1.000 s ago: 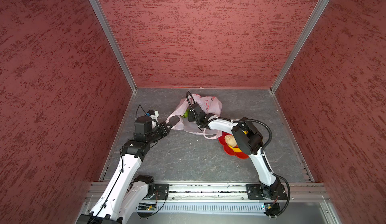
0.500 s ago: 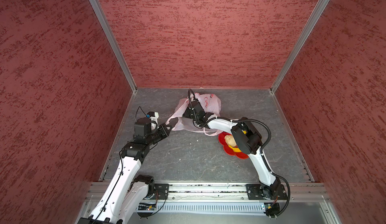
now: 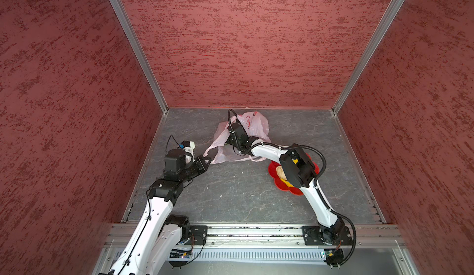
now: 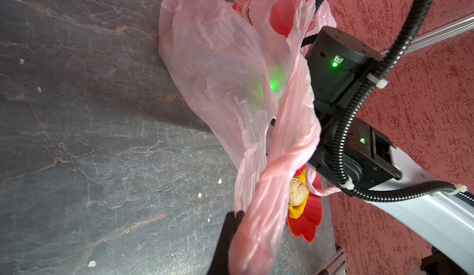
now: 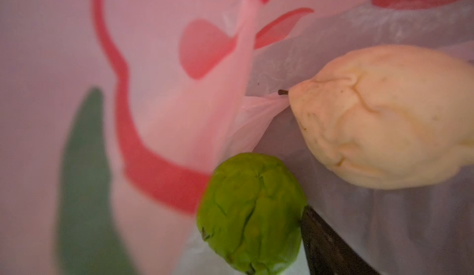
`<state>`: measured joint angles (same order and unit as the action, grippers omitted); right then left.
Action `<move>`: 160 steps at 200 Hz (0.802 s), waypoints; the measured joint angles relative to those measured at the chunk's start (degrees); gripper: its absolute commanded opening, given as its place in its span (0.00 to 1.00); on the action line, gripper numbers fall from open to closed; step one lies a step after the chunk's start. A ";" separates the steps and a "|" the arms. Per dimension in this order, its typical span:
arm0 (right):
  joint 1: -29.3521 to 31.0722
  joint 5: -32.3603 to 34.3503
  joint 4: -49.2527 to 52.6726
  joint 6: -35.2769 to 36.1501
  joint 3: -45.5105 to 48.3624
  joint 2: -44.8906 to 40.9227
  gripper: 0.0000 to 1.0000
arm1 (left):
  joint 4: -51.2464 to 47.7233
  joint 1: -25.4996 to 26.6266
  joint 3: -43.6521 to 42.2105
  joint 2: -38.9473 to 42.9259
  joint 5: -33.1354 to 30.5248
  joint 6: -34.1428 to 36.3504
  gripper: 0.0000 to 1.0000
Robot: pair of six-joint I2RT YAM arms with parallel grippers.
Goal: Take the fake fruits out of the plastic bag
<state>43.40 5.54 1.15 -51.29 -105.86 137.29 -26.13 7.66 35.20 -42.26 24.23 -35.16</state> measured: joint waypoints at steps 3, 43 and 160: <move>0.00 0.00 0.20 -0.13 -0.26 0.15 0.80 | 0.07 0.00 -0.13 0.00 0.07 -0.04 0.00; 0.00 -0.42 1.09 -0.85 -2.89 2.36 0.80 | 0.37 0.02 -1.92 0.46 0.74 -0.59 0.00; 0.00 -0.61 2.23 -2.49 -6.05 5.44 0.72 | 0.63 0.02 -3.19 0.87 1.44 -1.53 0.00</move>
<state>43.40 4.93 3.38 -53.78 -111.92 142.74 -25.50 7.68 32.01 -41.39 25.67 -36.69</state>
